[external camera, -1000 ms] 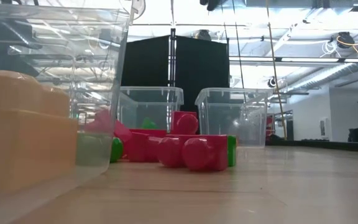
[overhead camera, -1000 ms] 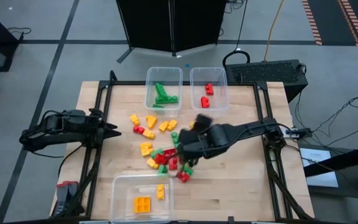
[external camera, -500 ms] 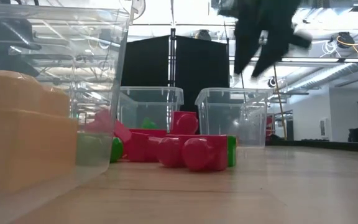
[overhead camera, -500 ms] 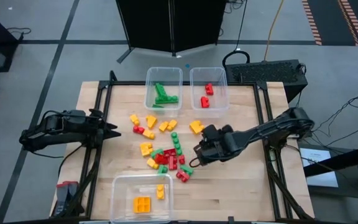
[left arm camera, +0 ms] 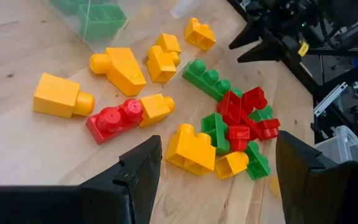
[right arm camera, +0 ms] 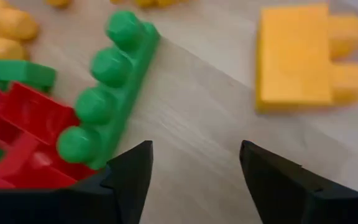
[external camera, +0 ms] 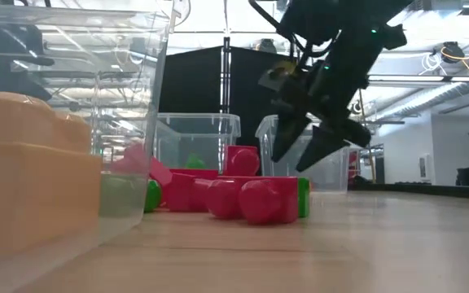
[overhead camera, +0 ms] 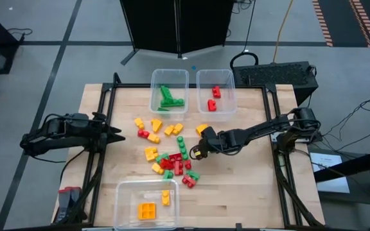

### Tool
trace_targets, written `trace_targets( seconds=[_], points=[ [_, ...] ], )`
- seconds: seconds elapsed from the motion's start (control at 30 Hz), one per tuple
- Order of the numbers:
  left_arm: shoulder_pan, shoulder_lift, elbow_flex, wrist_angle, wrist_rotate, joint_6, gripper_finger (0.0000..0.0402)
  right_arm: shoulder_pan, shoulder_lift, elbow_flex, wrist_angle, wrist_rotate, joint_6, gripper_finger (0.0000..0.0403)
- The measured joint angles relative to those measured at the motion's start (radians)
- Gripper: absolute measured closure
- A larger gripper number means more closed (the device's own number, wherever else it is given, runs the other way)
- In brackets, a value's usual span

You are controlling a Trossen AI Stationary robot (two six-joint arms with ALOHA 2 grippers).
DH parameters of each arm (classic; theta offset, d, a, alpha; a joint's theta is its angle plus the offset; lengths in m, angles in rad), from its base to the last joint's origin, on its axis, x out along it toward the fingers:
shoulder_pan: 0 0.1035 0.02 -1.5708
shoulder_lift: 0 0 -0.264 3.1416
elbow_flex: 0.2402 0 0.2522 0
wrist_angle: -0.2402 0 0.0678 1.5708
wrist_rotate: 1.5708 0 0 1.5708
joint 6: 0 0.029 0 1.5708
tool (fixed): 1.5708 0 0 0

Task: Sort blocks
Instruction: Put the yellow game piece into the bottom transparent bin

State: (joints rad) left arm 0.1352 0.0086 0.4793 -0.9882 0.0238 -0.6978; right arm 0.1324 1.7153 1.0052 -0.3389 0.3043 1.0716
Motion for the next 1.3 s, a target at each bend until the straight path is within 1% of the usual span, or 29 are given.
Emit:
trace_targets(
  seconds=[0.13,0.23,0.3,0.37,0.43,0.5,0.63,0.7,1.17,1.3],
  points=[
    [0.0,0.0,0.0,0.0,-0.001,0.0,0.0191,-0.003,-0.01,0.041,0.008,-0.004,-0.099,0.012],
    [0.0,0.0,0.0,0.0,-0.002,0.001,0.0191,-0.003,-0.011,0.077,-0.085,0.005,-0.161,0.0088],
    [0.0,0.0,0.0,0.0,-0.002,0.001,0.0191,-0.01,-0.01,0.083,-0.132,0.012,-0.163,0.0073],
    [0.0,0.0,0.0,0.0,-0.002,0.002,0.0191,-0.022,-0.01,0.085,-0.197,0.024,-0.116,0.0065],
    [0.0,0.0,0.0,0.0,-0.002,0.002,0.0191,-0.031,-0.01,0.083,-0.272,0.047,-0.03,0.0063],
    [0.0,0.0,0.0,0.0,-0.002,0.004,0.0191,-0.042,-0.01,0.083,-0.295,0.071,0.022,0.0062],
    [0.0,0.0,0.0,0.0,-0.003,0.004,0.0191,-0.057,-0.01,0.083,-0.274,0.131,0.035,0.0062],
    [0.0,0.0,0.0,0.0,-0.003,0.004,0.0191,-0.069,-0.007,0.084,-0.251,0.143,0.023,0.0062],
    [0.0,0.0,0.0,0.0,-0.003,0.004,0.0191,-0.118,0.172,0.084,-0.144,0.135,-0.014,0.0062],
    [0.0,0.0,0.0,0.0,-0.003,-0.001,0.0191,-0.129,0.199,0.085,-0.132,0.119,0.027,0.0062]
  ],
)
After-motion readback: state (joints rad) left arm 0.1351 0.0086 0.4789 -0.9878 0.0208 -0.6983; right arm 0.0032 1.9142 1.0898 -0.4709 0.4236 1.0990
